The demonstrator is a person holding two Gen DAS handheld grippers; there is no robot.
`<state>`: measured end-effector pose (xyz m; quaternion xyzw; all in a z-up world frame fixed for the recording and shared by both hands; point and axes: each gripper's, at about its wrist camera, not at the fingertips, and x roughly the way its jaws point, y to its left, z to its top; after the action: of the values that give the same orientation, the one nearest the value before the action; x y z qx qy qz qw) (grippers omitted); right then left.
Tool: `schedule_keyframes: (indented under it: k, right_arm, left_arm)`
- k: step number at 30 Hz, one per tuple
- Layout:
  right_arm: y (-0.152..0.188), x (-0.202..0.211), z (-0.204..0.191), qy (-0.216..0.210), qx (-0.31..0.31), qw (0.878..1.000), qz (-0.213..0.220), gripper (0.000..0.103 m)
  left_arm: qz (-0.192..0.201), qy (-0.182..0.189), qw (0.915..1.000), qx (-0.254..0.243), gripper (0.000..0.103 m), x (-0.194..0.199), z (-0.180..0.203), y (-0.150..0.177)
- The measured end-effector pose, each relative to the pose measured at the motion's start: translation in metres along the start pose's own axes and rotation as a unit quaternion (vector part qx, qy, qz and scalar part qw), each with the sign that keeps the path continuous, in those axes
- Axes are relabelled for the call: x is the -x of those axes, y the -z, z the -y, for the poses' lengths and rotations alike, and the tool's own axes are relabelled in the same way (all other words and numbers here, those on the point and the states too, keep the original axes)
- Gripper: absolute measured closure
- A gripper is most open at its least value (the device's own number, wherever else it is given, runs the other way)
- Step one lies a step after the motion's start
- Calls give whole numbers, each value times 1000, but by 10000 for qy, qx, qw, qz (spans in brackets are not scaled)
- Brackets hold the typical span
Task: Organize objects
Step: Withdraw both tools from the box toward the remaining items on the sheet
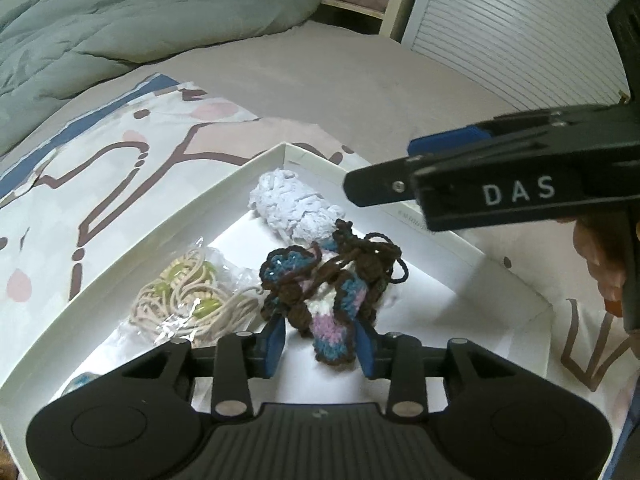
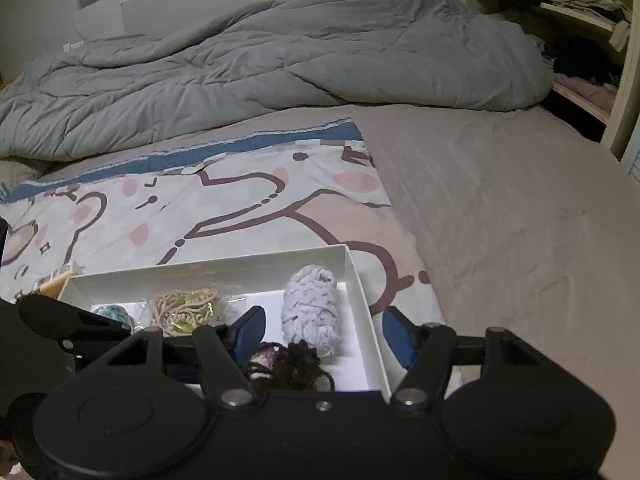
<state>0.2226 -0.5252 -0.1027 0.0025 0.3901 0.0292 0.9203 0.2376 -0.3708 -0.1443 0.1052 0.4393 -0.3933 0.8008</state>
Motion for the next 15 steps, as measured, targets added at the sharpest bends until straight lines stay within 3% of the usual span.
schedule_keyframes:
  k: [4, 10, 15]
  right_arm:
    - [2, 12, -1, -35, -129, 9999, 84, 37]
    - [6, 34, -7, -61, -225, 9994, 266, 37]
    - [11, 54, -12, -46, -307, 9988, 379, 37]
  left_arm:
    - [125, 1, 9998, 160, 49, 17, 1, 6]
    - [206, -147, 9993, 270, 41, 42, 4, 15]
    - [353, -296, 9983, 363, 27, 66, 5, 22]
